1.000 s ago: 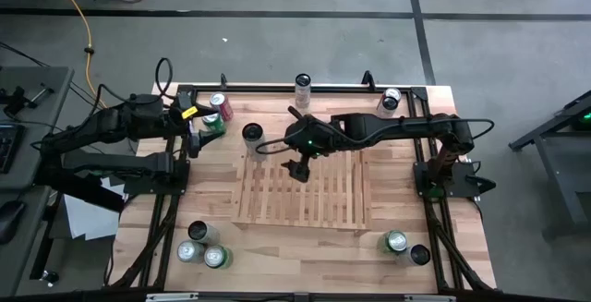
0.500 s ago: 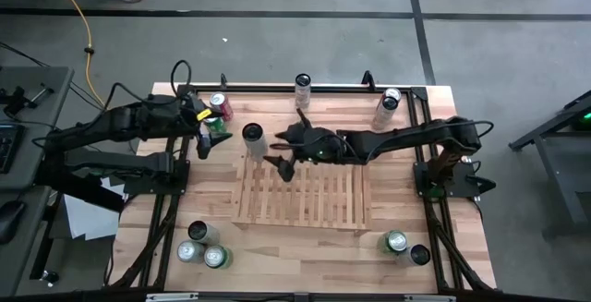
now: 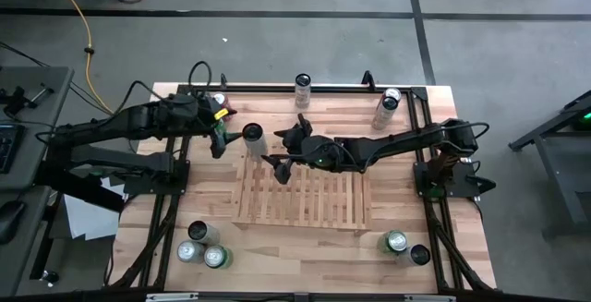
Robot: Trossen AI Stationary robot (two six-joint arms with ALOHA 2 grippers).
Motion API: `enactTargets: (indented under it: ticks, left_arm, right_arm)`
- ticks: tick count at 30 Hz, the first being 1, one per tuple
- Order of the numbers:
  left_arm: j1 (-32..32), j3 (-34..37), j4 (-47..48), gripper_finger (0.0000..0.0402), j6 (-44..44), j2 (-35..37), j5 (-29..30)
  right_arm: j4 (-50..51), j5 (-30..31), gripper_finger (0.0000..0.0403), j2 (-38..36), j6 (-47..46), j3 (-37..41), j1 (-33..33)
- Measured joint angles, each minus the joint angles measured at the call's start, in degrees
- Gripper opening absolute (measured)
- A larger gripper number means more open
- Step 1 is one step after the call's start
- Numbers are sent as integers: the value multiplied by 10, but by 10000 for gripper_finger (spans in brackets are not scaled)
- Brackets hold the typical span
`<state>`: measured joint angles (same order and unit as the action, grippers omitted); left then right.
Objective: Place canned beverage on shelf
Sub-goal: Put the top left white pink soda can on the shelf
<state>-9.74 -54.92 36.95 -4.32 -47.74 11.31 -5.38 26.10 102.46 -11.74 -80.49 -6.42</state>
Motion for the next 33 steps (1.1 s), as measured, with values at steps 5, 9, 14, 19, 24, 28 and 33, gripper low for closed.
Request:
enactTargets:
  ticks: [5,9,14,19,24,28,33]
  left_arm:
    - [0,0,-5,343,0,-22,0]
    - [0,0,-15,343,0,-28,-2]
    - [0,0,-27,343,-12,-30,-7]
    - [0,0,-31,343,-27,-29,-23]
    - [0,0,-44,343,-30,-29,-24]
    - [0,0,-48,343,-31,-29,-24]
    - [0,0,-48,343,-41,-21,-24]
  right_arm:
    - [-27,8,365,4,14,0,0]
    - [-35,25,365,4,17,0,3]
    - [-36,17,365,4,17,0,7]
    - [-52,-13,365,4,18,0,9]
    - [-54,-27,363,9,32,0,13]
    - [-60,-27,346,15,19,0,16]
    - [-61,-28,282,15,-11,0,20]
